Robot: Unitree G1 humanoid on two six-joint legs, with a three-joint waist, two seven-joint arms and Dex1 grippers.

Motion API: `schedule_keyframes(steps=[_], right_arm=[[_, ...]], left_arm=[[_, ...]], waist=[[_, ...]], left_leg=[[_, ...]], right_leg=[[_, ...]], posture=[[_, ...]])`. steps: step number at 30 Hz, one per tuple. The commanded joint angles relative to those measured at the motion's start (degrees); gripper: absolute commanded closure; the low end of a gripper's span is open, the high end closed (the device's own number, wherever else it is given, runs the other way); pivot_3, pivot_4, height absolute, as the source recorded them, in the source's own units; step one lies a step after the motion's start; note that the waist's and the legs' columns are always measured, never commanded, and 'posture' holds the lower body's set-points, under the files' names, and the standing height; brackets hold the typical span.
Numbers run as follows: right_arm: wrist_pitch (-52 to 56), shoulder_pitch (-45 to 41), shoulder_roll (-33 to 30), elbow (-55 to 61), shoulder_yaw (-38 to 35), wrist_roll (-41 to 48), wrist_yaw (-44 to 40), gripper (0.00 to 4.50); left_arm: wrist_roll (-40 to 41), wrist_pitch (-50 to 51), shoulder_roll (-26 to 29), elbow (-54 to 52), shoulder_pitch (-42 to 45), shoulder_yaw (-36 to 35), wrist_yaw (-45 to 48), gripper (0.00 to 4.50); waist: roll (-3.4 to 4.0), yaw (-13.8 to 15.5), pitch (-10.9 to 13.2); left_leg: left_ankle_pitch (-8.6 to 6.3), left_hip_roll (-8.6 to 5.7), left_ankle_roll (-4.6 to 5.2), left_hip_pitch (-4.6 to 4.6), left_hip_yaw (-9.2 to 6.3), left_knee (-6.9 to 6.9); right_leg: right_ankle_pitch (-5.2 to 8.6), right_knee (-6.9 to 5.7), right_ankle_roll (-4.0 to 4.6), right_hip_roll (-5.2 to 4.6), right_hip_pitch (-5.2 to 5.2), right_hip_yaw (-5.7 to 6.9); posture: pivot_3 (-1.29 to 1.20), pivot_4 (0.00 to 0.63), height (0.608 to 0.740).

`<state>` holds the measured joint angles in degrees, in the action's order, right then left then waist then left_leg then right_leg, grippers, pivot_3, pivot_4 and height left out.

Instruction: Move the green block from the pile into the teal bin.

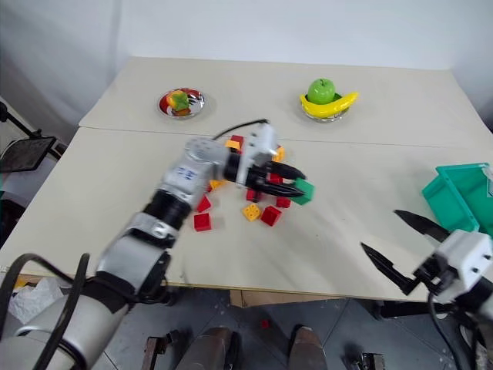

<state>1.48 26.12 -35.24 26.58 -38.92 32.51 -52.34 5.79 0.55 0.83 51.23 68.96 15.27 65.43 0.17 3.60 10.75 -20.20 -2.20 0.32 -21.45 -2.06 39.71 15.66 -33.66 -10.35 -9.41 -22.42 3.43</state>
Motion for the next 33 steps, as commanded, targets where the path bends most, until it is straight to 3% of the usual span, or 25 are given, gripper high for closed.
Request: schedule_keyframes(steps=[1,6,10,15,24,28,31,33], right_arm=[[-1.84,5.73,3.54,4.30,-5.60,1.33,1.43,0.00],[-3.06,11.61,9.47,8.15,-6.62,0.99,4.50,0.00],[-4.14,14.78,13.85,10.61,-4.76,0.02,6.71,0.00],[-5.10,15.32,13.84,9.78,-4.37,-1.32,7.12,0.00],[-2.41,12.02,3.67,-0.72,-7.10,4.65,-0.44,0.00],[-0.58,5.02,-3.29,-7.14,-2.65,3.58,-4.36,0.00],[3.43,-1.63,-8.18,-9.42,2.92,2.58,-5.48,0.00],[7.66,-11.13,-11.93,-12.00,10.12,0.83,-5.19,0.00]], left_arm=[[-4.28,-7.98,-5.95,9.19,4.26,0.65,-7.69,3.01],[-8.69,-12.39,-10.26,18.58,5.45,0.88,-14.02,3.01],[-5.85,-11.29,-10.83,19.77,5.33,-3.35,-10.80,1.77],[-0.44,-13.71,-8.65,17.48,4.23,-10.28,-2.83,0.21],[8.04,-16.66,7.87,3.15,-6.36,-18.29,13.78,0.09],[10.39,-12.46,21.29,-11.30,-18.19,-20.35,17.59,0.09],[14.03,-6.07,25.86,-24.20,-26.38,-22.32,14.69,0.09],[15.27,-2.79,30.86,-33.46,-35.06,-24.16,14.40,0.09]], waist=[[-0.02,-0.08,0.01],[0.00,-1.71,0.00],[0.01,-2.03,-0.01],[0.02,-2.01,-0.01],[0.09,-2.35,-0.05],[0.12,-3.41,-0.07],[0.12,-3.62,-0.07],[0.11,-3.55,-0.07]], left_leg=[[-0.02,0.00,0.04,-0.02,0.03,-0.02],[-0.07,0.09,0.11,0.27,0.52,-0.28],[-0.03,0.11,0.08,0.27,0.54,-0.31],[-0.05,0.08,0.11,0.26,0.59,-0.31],[-0.04,0.17,0.11,0.45,0.90,-0.38],[-0.07,0.21,0.12,0.51,0.96,-0.36],[-0.07,0.25,0.11,0.55,0.90,-0.40],[-0.07,0.25,0.11,0.43,0.75,-0.17]], right_leg=[[-0.01,0.05,-0.01,0.00,-0.01,-0.01],[-0.02,0.09,-0.04,-0.01,-0.06,-0.23],[-0.02,-0.03,-0.04,-0.02,-0.18,-0.29],[-0.03,-0.02,-0.05,-0.02,-0.21,-0.38],[-0.03,-0.14,-0.05,-0.02,-0.28,-0.51],[-0.03,-0.16,-0.04,-0.02,-0.26,-0.57],[-0.03,-0.18,-0.04,-0.02,-0.25,-0.54],[-0.04,-0.21,-0.03,-0.05,-0.22,-0.43]], posture=[[0.00,0.150,0.740],[0.00,0.150,0.740],[0.00,0.150,0.740],[0.00,0.150,0.740],[0.00,0.150,0.740],[0.00,0.150,0.740],[0.00,0.150,0.740],[0.00,0.150,0.740]])
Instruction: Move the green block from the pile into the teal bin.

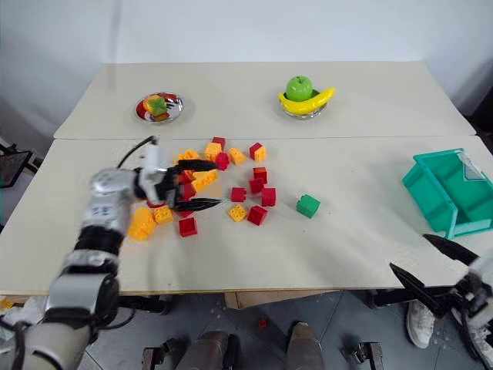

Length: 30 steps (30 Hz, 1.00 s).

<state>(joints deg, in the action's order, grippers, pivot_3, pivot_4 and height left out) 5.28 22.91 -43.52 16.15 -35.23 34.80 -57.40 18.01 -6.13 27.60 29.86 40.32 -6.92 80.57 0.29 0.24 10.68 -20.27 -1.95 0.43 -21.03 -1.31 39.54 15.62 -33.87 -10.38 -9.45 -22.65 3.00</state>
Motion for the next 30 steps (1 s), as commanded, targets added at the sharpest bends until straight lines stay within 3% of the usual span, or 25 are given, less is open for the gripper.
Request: schedule_keyframes(steps=[1,5,8,11,15,20,23,30], right_arm=[[7.25,-12.55,-4.96,-2.46,9.49,-1.32,0.65,0.00],[13.34,-26.13,-8.49,-4.96,20.74,-6.38,0.67,0.00],[21.58,-37.59,-8.73,-6.70,29.34,-8.40,1.04,0.00],[23.72,-48.69,-7.03,-12.00,39.04,-16.80,2.00,0.00],[27.57,-56.30,-4.10,-17.19,45.38,-21.71,3.13,0.00],[27.01,-59.65,-2.50,-21.13,48.10,-26.04,3.48,0.00],[27.50,-59.75,-1.45,-20.58,46.64,-25.38,3.99,0.56],[27.41,-54.72,-2.32,-16.63,41.77,-23.01,3.48,2.96]], left_arm=[[3.55,5.37,5.89,-15.84,-10.04,-2.93,-1.59,0.09],[5.13,9.22,9.12,-25.07,-19.79,-5.54,-6.51,0.09],[6.56,11.31,9.90,-30.32,-25.68,-7.05,-9.23,0.09],[7.69,12.41,9.14,-34.49,-28.72,-6.64,-11.67,0.09],[8.29,13.40,8.65,-36.34,-28.36,-4.96,-13.41,0.09],[8.74,13.75,8.95,-36.71,-27.02,-3.73,-14.32,0.09],[9.72,14.19,8.72,-37.21,-25.84,-3.11,-14.45,0.00],[10.84,14.80,6.55,-36.34,-22.79,-0.69,-14.86,0.00]], waist=[[0.01,-0.46,-0.01],[0.06,0.53,-0.01],[0.07,0.56,-0.01],[0.07,1.00,-0.01],[0.07,1.09,-0.01],[0.07,0.81,-0.01],[0.07,0.63,-0.01],[0.06,0.50,-0.01]], left_leg=[[-0.06,0.05,-0.04,-0.02,0.02,0.16],[-0.07,0.09,-0.11,-0.09,-0.48,0.30],[-0.09,0.10,-0.14,-0.13,-0.55,0.41],[-0.10,0.06,-0.15,-0.17,-0.69,0.44],[-0.12,0.01,-0.18,-0.27,-0.84,0.41],[-0.12,-0.02,-0.19,-0.28,-0.71,0.36],[-0.12,-0.01,-0.19,-0.28,-0.33,0.37],[-0.12,0.00,-0.19,-0.28,-0.27,0.36]], right_leg=[[-0.01,-0.02,0.02,0.01,0.00,-0.02],[-0.01,-0.12,0.06,0.01,-0.01,0.13],[-0.03,-0.11,0.10,0.01,-0.01,0.12],[-0.05,-0.11,0.12,0.00,-0.01,0.17],[-0.04,-0.08,0.13,-0.01,-0.03,0.31],[-0.04,-0.08,0.14,-0.01,-0.07,0.34],[-0.04,-0.08,0.14,-0.01,-0.06,0.37],[-0.04,-0.07,0.13,-0.01,-0.06,0.38]], posture=[[0.00,0.150,0.740],[0.00,0.150,0.740],[0.00,0.150,0.740],[0.00,0.150,0.740],[0.00,0.150,0.740],[0.00,0.150,0.740],[0.00,0.150,0.740],[0.00,0.150,0.740]])
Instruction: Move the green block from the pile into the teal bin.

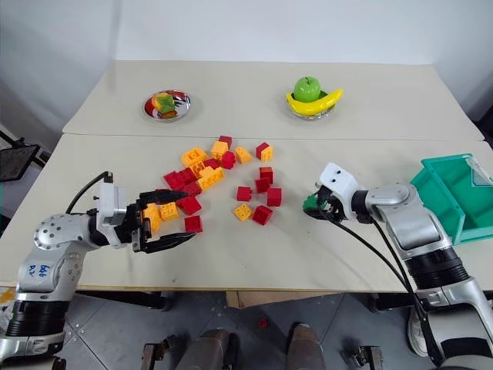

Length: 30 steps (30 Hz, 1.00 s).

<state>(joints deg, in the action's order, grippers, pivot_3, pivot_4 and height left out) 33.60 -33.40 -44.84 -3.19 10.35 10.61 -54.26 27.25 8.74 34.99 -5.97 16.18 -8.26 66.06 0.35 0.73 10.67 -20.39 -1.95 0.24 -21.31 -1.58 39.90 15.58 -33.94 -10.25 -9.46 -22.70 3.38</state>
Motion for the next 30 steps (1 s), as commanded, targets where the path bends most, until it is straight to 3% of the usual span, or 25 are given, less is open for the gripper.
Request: schedule_keyframes(steps=[1,4,12,15,21,27,30], right_arm=[[-1.26,2.84,-0.87,3.40,-5.64,1.74,1.08,3.00],[-3.72,7.17,0.28,5.85,-13.02,4.26,3.71,3.00],[-11.72,24.57,5.25,14.27,-46.29,8.80,19.35,3.00],[-12.76,28.15,5.38,14.26,-52.97,7.58,23.92,3.00],[-11.56,30.68,3.56,10.00,-56.32,5.19,29.52,3.00],[-13.17,26.19,1.91,1.40,-54.87,5.37,31.47,3.00],[-14.52,23.37,1.13,-3.23,-54.41,5.99,31.29,2.01]], left_arm=[[1.66,-0.01,-1.42,-0.39,1.92,1.23,-0.34,0.00],[2.68,1.21,-3.91,-0.63,3.67,2.50,-1.43,0.00],[1.74,1.96,-12.16,1.36,9.82,8.23,-4.40,0.00],[1.43,2.34,-13.73,3.48,11.68,10.29,-3.75,0.00],[-1.03,0.74,-15.86,7.67,15.28,12.40,-4.60,0.00],[-2.33,0.27,-15.66,8.63,16.75,12.53,-4.51,0.00],[-2.38,-0.24,-15.66,9.04,17.06,11.93,-4.77,0.00]], waist=[[0.00,0.10,0.00],[0.00,0.46,0.00],[0.00,0.86,0.00],[0.04,0.55,-0.02],[0.05,0.08,-0.03],[0.07,0.01,-0.04],[0.07,-0.05,-0.04]], left_leg=[[0.00,0.01,0.00,0.00,0.00,0.01],[0.00,0.00,0.00,-0.01,0.02,0.02],[-0.01,-0.03,0.01,0.01,-0.01,0.05],[0.00,-0.01,0.01,0.06,0.05,0.04],[0.01,0.03,0.06,0.22,0.38,-0.04],[0.01,0.02,0.11,0.21,0.39,-0.04],[0.01,0.03,0.11,0.21,0.39,-0.04]], right_leg=[[0.00,0.00,0.00,0.00,0.00,0.01],[0.00,0.02,0.00,0.00,0.02,0.01],[-0.01,0.03,-0.02,-0.01,0.13,0.06],[-0.01,0.01,-0.02,0.00,0.13,0.02],[-0.02,0.00,-0.03,0.01,0.11,-0.20],[-0.02,0.03,-0.05,0.01,0.10,-0.25],[-0.03,0.04,-0.05,0.01,0.10,-0.25]], posture=[[0.00,0.150,0.740],[0.00,0.150,0.740],[0.00,0.150,0.740],[0.00,0.150,0.740],[0.00,0.150,0.740],[0.00,0.150,0.740],[0.00,0.150,0.740]])
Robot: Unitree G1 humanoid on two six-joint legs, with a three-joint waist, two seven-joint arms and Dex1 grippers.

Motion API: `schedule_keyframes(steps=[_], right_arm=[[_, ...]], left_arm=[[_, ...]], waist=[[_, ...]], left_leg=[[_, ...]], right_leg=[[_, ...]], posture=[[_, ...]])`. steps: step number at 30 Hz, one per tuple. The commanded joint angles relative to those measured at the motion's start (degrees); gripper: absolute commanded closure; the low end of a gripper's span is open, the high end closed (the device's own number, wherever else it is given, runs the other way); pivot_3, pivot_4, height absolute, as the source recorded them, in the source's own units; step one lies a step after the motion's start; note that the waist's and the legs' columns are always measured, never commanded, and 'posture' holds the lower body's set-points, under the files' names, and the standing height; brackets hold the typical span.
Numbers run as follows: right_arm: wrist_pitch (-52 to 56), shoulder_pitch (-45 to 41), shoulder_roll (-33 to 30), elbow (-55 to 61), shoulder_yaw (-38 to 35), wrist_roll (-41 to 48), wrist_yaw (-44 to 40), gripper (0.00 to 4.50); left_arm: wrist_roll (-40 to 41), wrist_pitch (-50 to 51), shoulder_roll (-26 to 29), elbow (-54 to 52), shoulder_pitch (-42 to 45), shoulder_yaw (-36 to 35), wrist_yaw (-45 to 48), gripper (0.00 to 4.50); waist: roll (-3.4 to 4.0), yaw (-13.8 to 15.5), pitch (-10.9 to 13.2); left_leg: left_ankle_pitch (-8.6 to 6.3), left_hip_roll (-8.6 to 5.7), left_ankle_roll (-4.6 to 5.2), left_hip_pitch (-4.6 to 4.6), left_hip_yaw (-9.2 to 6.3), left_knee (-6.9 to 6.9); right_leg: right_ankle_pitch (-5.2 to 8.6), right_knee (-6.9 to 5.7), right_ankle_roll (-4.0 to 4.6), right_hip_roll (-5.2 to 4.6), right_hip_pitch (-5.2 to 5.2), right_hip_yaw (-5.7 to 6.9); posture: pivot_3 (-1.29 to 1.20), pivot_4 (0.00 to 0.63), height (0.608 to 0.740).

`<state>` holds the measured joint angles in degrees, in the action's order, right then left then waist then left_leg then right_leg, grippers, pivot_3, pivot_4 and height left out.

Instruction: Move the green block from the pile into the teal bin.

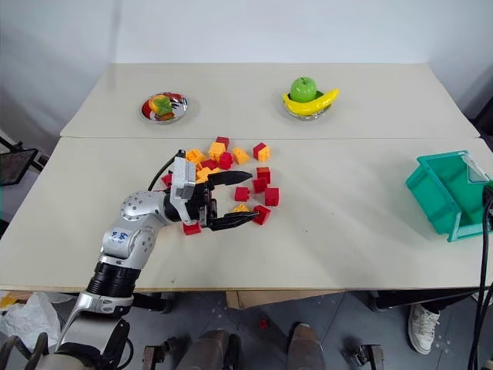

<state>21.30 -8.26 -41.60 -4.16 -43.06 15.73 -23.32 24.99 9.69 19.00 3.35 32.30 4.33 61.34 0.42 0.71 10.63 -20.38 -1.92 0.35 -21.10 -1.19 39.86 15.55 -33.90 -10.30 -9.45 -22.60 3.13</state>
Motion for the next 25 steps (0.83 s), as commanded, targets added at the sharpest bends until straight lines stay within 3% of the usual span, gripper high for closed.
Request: schedule_keyframes(steps=[1,6,11,17,21,25], right_arm=[[-3.06,-2.52,-2.29,-3.26,-0.88,1.06,0.15,1.71],[-5.91,-4.61,-3.71,-4.77,0.73,2.60,-3.71,0.11],[-9.31,-3.91,-1.70,4.35,7.42,13.06,-21.57,0.05],[-10.03,2.67,1.04,13.64,14.66,19.08,-32.69,0.05],[-14.86,9.12,0.36,15.64,20.40,15.58,-40.17,0.05],[-18.37,9.51,2.86,11.16,22.19,14.27,-39.79,0.05]], left_arm=[[-0.07,-1.26,0.47,-0.29,0.92,-0.86,-0.08,0.00],[-0.12,-2.25,2.49,-0.61,-0.47,-2.28,0.33,0.00],[-4.26,-6.77,7.26,1.84,-3.21,-5.61,-3.06,0.00],[-1.17,-2.78,15.20,-3.95,-11.76,-10.38,-1.40,0.00],[1.07,-2.04,17.36,-5.36,-16.62,-15.95,-3.40,0.00],[-0.19,-4.56,16.88,-7.12,-21.91,-19.77,-7.24,0.00]], waist=[[0.01,-0.03,-0.01],[0.03,-0.04,-0.01],[0.04,-0.79,-0.01],[0.03,-0.67,0.00],[0.02,0.34,0.00],[0.03,0.40,0.00]], left_leg=[[0.00,-0.01,0.00,0.00,0.00,0.00],[0.00,0.00,0.00,-0.02,0.00,0.00],[0.00,0.04,0.00,0.01,-0.01,-0.05],[0.00,0.10,-0.01,0.02,-0.02,-0.14],[-0.01,0.08,-0.02,-0.05,-0.14,-0.08],[-0.05,0.07,-0.04,0.01,-0.09,-0.05]], right_leg=[[0.00,0.00,0.00,0.00,0.00,0.00],[-0.01,0.03,-0.02,0.00,0.00,0.00],[-0.01,0.04,-0.02,0.02,0.00,0.01],[-0.01,0.09,-0.02,0.06,-0.02,0.01],[-0.01,0.09,-0.02,0.03,-0.01,0.07],[-0.01,0.06,-0.02,0.03,0.01,0.03]], posture=[[0.00,0.150,0.740],[0.00,0.150,0.740],[0.00,0.150,0.740],[0.00,0.150,0.740],[0.00,0.150,0.740],[0.00,0.150,0.740]])
